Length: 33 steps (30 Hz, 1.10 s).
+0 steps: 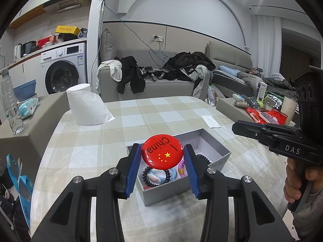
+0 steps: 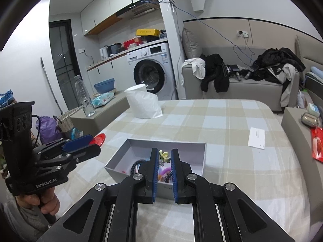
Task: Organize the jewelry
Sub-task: 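Carry the badge and yellow charm over the grey box, then open both tools to drop the badge and charm into the box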
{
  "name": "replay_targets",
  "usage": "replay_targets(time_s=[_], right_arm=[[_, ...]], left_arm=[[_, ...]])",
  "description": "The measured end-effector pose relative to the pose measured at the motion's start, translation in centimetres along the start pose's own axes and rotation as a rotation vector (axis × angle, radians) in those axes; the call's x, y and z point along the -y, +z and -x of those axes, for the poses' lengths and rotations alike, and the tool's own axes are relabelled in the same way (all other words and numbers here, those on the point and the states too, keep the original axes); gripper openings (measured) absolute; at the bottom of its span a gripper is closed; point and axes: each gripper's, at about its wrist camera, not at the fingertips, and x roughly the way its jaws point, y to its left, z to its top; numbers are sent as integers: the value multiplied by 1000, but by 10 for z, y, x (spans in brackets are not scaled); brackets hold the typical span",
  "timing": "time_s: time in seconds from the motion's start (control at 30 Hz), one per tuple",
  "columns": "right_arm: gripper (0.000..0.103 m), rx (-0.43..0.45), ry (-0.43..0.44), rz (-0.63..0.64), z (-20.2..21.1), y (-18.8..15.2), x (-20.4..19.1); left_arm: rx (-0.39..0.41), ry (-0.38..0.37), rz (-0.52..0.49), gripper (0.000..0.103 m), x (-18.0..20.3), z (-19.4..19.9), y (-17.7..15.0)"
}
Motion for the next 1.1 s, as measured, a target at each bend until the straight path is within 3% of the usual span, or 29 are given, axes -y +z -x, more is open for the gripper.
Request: replay_targets(time_s=[0.27,0.83,1.1], right_arm=[[11,-8,32,-38,-13,6,10],[11,-65,13,-113,-47,0,30],[14,-94,-2,-117,-62,-2,32]], left_arm=[[-18,13,7,38,-4,-14,1],[-85,68,26,38,-9,-45,-7],[-91,54,25,38,-8,-50,-8]])
